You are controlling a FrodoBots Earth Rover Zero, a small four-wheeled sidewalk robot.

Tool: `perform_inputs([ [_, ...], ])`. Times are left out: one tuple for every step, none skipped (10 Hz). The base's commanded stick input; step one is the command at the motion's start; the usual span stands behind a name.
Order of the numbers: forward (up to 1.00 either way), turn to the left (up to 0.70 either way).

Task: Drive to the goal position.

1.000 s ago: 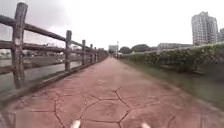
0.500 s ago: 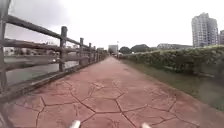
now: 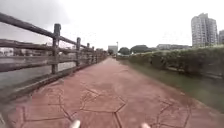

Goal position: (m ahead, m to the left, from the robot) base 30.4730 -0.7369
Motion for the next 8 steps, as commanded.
perform_inputs([
  [0.7,0.0],
  [0.7,0.0],
  [0.7,0.0],
  [0.7,0.0],
  [0.7,0.0],
  [0.7,0.0],
  [0.7,0.0],
  [0.7,0.0],
])
